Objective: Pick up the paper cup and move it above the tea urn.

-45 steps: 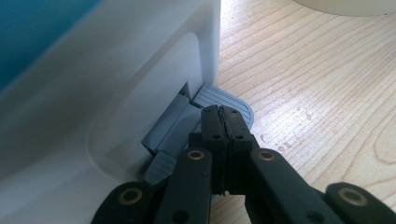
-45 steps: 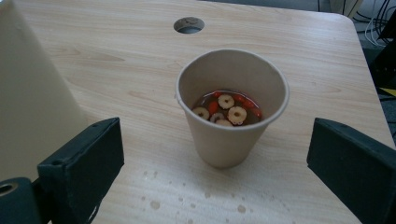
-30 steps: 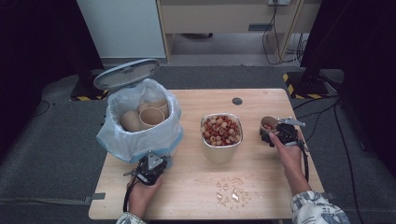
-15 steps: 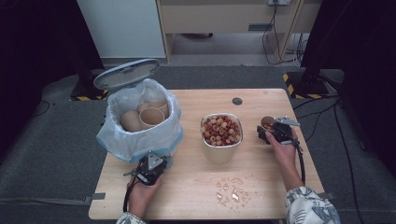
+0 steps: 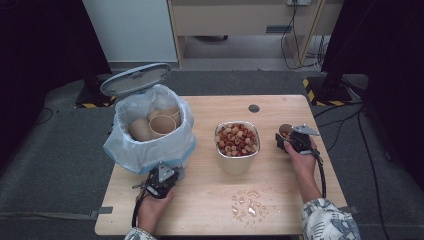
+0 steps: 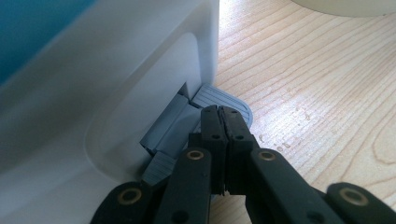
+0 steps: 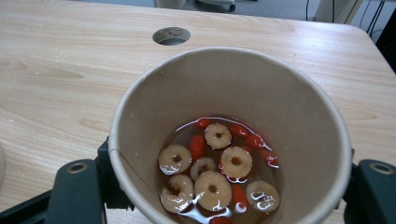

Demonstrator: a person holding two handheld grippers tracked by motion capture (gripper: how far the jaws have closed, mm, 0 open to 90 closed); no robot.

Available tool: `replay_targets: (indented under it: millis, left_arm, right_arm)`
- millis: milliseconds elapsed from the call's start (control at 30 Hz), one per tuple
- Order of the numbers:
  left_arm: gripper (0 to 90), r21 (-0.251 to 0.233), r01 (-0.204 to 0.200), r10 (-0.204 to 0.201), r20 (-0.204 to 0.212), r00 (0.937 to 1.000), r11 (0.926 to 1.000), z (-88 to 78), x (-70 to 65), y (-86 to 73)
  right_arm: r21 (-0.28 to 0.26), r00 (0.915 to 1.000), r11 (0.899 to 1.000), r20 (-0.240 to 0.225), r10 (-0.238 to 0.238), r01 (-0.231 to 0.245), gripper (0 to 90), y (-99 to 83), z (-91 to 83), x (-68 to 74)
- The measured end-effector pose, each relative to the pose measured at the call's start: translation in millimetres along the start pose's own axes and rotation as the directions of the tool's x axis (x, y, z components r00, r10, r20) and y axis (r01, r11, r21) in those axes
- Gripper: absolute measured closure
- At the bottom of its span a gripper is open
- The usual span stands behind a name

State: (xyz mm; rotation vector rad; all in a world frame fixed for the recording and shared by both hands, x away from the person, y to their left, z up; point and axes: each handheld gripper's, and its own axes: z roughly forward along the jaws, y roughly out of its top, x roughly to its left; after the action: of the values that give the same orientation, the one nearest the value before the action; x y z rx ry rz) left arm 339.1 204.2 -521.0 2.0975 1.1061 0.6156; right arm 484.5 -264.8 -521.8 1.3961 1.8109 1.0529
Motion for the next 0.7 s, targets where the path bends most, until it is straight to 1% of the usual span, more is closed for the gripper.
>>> replay_targets:
  millis: [167, 367, 600, 700]
  left_arm:
    - [88.1, 0.0, -0.001, 0.001, -0.001, 1.0, 1.0, 0.0, -0.1, 0.0]
    - [88.1, 0.001, -0.002, 0.002, -0.003, 1.0, 1.0, 0.0, -0.4, 0.2]
    - [88.2, 0.002, -0.001, 0.001, -0.003, 1.0, 1.0, 0.0, -0.5, 0.2]
    - [88.2, 0.002, -0.001, 0.001, -0.003, 1.0, 1.0, 0.0, -0.5, 0.2]
  right_arm:
    - [-0.016, 0.9995, 0.999, -0.01, -0.029, 0.029, 30.1, 6.5, -9.0, -0.9]
    - [-0.034, 0.9973, 0.997, -0.025, -0.069, 0.068, 30.6, 20.2, -24.5, -1.2]
    - [-0.057, 0.9917, 0.992, -0.05, -0.119, 0.116, 31.0, 39.0, -44.8, -2.3]
    - [-0.062, 0.9894, 0.989, -0.051, -0.136, 0.133, 31.1, 47.1, -51.0, -2.3]
